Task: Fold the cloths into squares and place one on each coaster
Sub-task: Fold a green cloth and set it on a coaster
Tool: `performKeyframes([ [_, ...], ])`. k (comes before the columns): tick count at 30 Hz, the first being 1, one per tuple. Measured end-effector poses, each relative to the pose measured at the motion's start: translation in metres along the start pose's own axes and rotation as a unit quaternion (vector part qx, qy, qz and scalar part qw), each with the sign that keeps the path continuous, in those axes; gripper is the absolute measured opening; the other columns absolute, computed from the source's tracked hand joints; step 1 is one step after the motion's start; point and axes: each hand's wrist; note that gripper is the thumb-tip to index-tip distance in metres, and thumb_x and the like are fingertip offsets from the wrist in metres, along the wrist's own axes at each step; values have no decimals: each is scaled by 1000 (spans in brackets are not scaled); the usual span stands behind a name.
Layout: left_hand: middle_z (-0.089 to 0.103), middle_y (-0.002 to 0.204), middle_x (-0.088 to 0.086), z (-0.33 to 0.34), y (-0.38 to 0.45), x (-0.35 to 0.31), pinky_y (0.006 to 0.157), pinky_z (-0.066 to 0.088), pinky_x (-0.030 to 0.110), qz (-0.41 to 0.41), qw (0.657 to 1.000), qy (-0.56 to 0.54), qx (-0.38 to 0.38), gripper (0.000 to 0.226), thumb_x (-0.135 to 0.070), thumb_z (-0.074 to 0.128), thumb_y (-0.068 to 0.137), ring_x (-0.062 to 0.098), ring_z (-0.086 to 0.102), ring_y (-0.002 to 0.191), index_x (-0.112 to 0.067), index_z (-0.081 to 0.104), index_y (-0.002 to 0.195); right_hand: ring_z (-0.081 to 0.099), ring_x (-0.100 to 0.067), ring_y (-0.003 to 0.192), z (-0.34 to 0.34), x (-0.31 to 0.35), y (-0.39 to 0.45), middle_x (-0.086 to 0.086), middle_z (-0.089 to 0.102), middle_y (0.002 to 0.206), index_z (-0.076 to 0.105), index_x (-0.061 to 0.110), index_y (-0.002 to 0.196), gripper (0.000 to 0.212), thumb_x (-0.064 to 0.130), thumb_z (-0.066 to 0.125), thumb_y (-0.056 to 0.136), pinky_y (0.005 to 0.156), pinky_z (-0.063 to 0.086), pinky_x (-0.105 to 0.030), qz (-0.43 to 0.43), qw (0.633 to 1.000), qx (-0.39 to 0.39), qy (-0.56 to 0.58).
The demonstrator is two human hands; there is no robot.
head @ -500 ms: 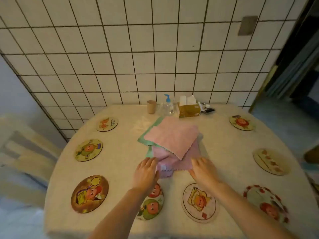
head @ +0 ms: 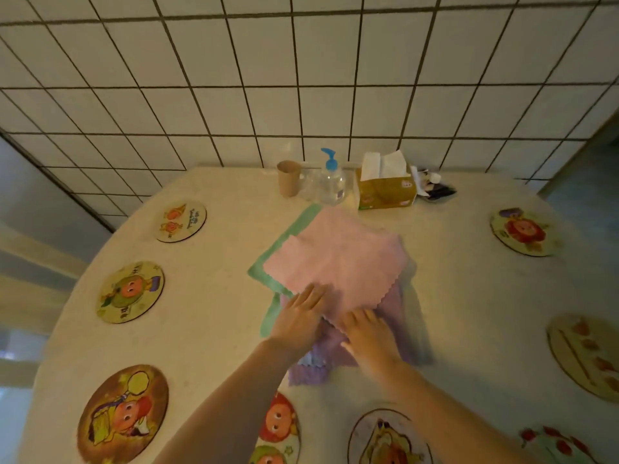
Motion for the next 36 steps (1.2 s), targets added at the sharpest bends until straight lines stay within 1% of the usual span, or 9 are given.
performKeyframes([
  [5, 9, 160, -7, 16, 22, 11, 118, 4, 36, 63, 995, 37, 73, 80, -61, 33, 82, 18, 0, 148, -28, 14, 152, 64, -17, 64, -1, -24, 18, 6, 63, 66, 66, 23, 62, 15, 34, 76, 57, 48, 52, -27, -85, 995, -60, 10],
  [7, 17, 159, -4, 19, 27, 14, 119, 7, 39, 53, 996, 19, 75, 83, -65, 29, 79, 19, 7, 148, -24, 22, 151, 64, -16, 65, -16, -32, 23, 7, 65, 66, 67, 23, 62, 19, 35, 55, 72, 51, 51, -23, -108, 992, -45, 55],
  [10, 34, 153, 0, 16, 36, 22, 118, 18, 40, 40, 997, -34, 59, 75, -60, 40, 83, 21, 25, 144, -21, 35, 147, 62, -27, 79, -46, -42, 29, -5, 66, 82, 58, 16, 79, 9, 20, 53, 86, 63, 47, -34, -100, 983, -37, 151],
  [17, 67, 117, 4, -23, 68, 47, 95, 42, 26, -63, 986, -148, -46, 43, -6, 54, 79, 23, 59, 111, -21, 68, 116, 62, -7, 81, -113, -68, 52, 6, 66, 87, 59, 22, 92, 5, 19, 55, 93, 73, 49, -24, -104, 928, -20, 358],
  [22, 72, 109, 3, -51, 73, 90, 81, 50, 32, -211, 974, -69, -40, 28, -18, 54, 88, 26, 65, 100, -30, 72, 107, 60, 0, 77, -148, -76, 65, 10, 63, 86, 62, 20, 92, 7, 14, 59, 91, 68, 45, -11, -82, 912, -87, 392],
  [26, 72, 99, 1, -100, 65, 113, 71, 54, 37, -267, 949, -45, -159, 22, -20, 52, 94, 27, 65, 89, -28, 71, 103, 61, -2, 74, -169, -70, 74, 7, 64, 87, 62, 17, 100, 9, 17, 57, 92, 66, 46, -12, -60, 919, -150, 359],
  [31, 61, 99, 7, -166, 41, 136, 53, 59, 25, -291, 882, -271, -252, 21, -2, 49, 95, 28, 64, 84, -11, 66, 103, 70, -10, 63, -200, -24, 83, -7, 64, 95, 48, 17, 101, 5, 16, 44, 99, 53, 57, -36, -62, 877, -170, 445],
  [33, 60, 99, 9, -189, 17, 140, 60, 59, 23, -288, 851, -320, -303, 21, 2, 47, 94, 25, 62, 89, -10, 64, 99, 70, -10, 79, -208, 2, 91, -10, 63, 99, 47, 14, 107, 9, 14, 43, 99, 67, 59, -35, -69, 864, -173, 467],
  [36, 64, 100, 9, -211, -23, 149, 76, 48, 25, -286, 864, -231, -344, 22, -2, 49, 95, 18, 58, 88, -7, 67, 106, 62, -5, 74, -212, 37, 99, 4, 58, 81, 49, 16, 106, 8, 15, 46, 98, 76, 57, -38, -95, 872, -192, 440],
])
Point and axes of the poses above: each hand's wrist, its own y-axis towards the middle knuckle, its own z-axis out of the palm, x = y × z
